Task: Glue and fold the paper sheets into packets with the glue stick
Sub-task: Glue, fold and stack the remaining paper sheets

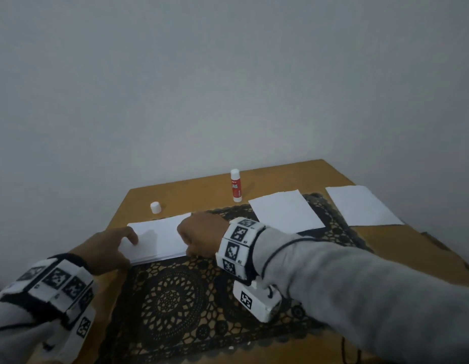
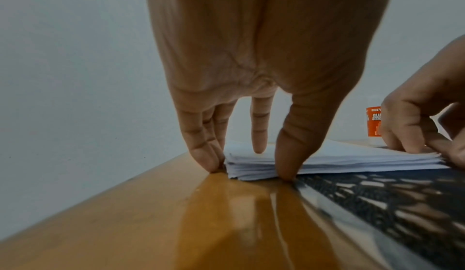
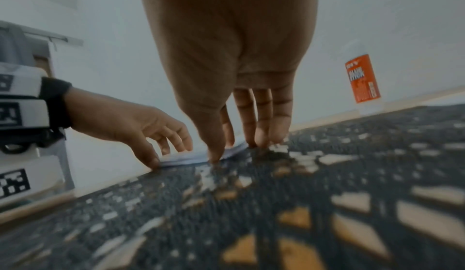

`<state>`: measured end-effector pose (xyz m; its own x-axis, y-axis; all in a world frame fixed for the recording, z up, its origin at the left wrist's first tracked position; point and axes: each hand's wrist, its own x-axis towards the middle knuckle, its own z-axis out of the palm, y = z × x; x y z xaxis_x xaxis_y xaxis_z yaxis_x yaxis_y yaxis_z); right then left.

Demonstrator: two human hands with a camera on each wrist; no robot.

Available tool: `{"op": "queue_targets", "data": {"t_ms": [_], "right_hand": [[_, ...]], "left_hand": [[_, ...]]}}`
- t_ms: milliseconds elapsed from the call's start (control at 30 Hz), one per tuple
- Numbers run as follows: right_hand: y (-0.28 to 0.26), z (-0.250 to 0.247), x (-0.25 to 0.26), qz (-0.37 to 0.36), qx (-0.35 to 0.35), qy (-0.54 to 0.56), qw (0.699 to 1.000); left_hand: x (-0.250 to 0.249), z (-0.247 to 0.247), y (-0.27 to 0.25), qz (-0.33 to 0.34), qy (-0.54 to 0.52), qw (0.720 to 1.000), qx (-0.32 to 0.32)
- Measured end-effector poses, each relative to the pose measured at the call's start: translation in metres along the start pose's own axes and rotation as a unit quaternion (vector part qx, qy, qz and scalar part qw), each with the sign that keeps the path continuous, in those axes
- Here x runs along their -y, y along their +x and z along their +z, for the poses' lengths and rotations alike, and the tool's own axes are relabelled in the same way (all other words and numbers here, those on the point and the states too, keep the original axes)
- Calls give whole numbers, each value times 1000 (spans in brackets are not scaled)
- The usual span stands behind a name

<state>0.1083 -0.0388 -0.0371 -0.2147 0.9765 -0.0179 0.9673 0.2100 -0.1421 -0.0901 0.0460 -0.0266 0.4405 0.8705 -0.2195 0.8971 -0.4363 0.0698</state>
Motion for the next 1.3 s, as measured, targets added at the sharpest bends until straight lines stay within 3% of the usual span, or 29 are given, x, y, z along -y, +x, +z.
{"op": "queue_targets", "data": {"t_ms": [167,267,400,500,633,767,933,1300], "right_hand": [[-24,-8,-6,-10,-26,31,999],[-60,-18,-29,7,-48,-14,999],[-109,-27,-86,99,-45,-75,991],[-135,-27,-135,200,-63,-84,974],[-155,-22,-171,269,-91,-36,958],[-153,-16,-168,271,-91,22,958],[-149,-13,-165,254,-77,17,964],[-150,-13,-167,249,-84,23,965]], "left_hand": [[-11,2,-7,15,34,999,-21],[-35,-3,-14,66,50,995,-52],[-92,-6,-18,164,9,983,-78],[-146,-1,-15,237,-12,970,-49],[-210,5,-3,305,40,951,-11],[-245,7,26,310,50,948,50],[-261,8,45,295,90,944,117],[-265,10,40,324,123,936,59]]}}
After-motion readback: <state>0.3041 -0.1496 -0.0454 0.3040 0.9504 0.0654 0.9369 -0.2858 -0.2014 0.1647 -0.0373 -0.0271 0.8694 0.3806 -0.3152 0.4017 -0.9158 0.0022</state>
